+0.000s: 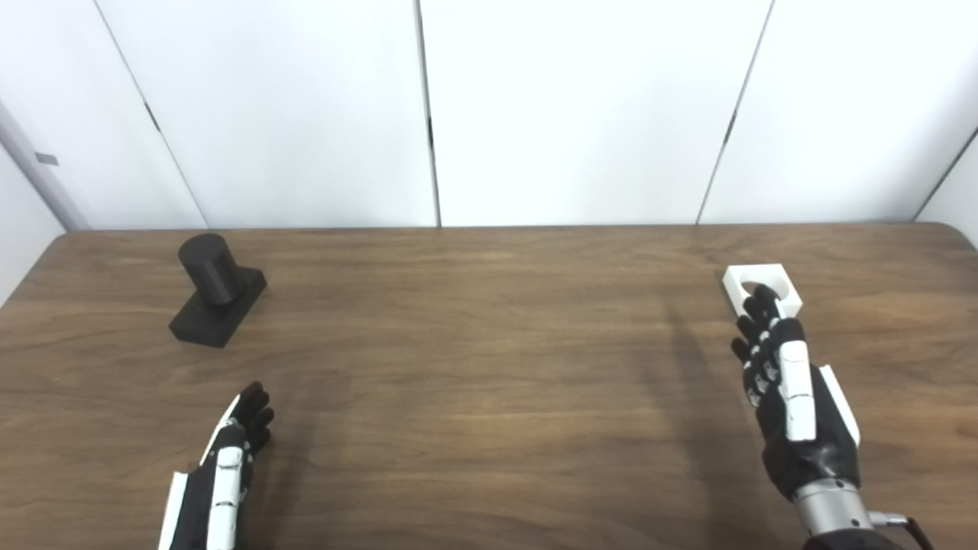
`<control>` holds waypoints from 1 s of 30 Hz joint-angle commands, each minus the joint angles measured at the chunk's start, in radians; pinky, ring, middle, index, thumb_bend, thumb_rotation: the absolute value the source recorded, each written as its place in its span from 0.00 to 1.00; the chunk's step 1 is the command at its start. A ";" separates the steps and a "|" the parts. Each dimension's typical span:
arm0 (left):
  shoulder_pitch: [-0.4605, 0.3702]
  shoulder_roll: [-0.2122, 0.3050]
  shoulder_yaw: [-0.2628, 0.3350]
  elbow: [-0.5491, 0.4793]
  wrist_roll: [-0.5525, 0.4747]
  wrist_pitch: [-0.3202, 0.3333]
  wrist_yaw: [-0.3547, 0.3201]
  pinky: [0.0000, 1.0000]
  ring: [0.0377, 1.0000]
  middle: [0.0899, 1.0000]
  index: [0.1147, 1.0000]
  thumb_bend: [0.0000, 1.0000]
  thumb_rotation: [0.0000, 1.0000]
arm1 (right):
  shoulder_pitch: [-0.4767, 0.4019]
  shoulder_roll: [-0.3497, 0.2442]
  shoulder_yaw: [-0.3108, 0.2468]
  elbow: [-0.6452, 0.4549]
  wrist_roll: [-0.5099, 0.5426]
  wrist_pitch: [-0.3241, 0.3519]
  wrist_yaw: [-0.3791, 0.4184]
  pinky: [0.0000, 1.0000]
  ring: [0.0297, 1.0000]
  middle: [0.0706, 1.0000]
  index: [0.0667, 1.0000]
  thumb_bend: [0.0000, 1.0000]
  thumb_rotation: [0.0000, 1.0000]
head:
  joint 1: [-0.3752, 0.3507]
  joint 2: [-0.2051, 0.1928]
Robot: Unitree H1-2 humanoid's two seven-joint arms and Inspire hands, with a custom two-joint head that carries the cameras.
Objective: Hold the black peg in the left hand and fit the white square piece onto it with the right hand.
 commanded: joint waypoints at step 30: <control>0.024 -0.090 -0.078 -0.026 0.069 -0.054 0.039 0.93 0.93 0.93 0.91 0.50 0.91 | 0.198 -0.079 -0.084 0.010 0.091 0.006 0.083 1.00 1.00 1.00 1.00 0.48 1.00 | 0.312 -0.101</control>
